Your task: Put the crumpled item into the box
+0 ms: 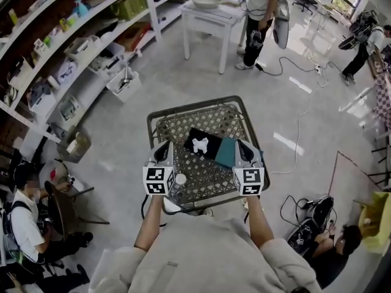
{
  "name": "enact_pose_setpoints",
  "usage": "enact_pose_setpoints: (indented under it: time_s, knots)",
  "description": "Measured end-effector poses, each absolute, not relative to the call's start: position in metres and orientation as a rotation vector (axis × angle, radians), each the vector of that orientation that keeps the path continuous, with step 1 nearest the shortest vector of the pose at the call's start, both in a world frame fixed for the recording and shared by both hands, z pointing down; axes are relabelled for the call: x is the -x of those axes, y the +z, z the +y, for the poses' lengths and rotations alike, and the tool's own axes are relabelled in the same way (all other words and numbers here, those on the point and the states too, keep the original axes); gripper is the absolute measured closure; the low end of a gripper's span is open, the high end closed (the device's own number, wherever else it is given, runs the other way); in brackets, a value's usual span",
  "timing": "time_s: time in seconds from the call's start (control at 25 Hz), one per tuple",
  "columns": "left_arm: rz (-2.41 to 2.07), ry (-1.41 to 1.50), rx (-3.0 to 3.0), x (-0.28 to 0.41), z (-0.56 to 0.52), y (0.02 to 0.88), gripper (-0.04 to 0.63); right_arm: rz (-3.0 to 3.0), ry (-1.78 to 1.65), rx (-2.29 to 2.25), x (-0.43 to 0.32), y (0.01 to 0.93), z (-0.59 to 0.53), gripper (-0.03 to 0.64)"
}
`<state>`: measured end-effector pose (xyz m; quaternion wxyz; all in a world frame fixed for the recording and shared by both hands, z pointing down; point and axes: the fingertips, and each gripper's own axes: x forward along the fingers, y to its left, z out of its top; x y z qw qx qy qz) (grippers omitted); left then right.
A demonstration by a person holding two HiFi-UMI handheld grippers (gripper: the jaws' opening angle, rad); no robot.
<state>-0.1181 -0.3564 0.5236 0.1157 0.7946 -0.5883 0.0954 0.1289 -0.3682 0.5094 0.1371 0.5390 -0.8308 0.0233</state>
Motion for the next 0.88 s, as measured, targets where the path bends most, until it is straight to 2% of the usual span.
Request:
enact_pose_setpoints:
  time_s: [0.36, 0.88]
  knots:
    - [-1.788, 0.193, -2.371, 0.113, -0.351, 0.487, 0.589, -2.419, 0.02, -1.604, -0.146, 0.491, -0.351, 0.618]
    - [-1.807, 0.173, -2.36, 0.11, -0.339, 0.484, 0.589, -2.436, -0.006, -1.572, -0.141, 0.488, -0.341, 0.618]
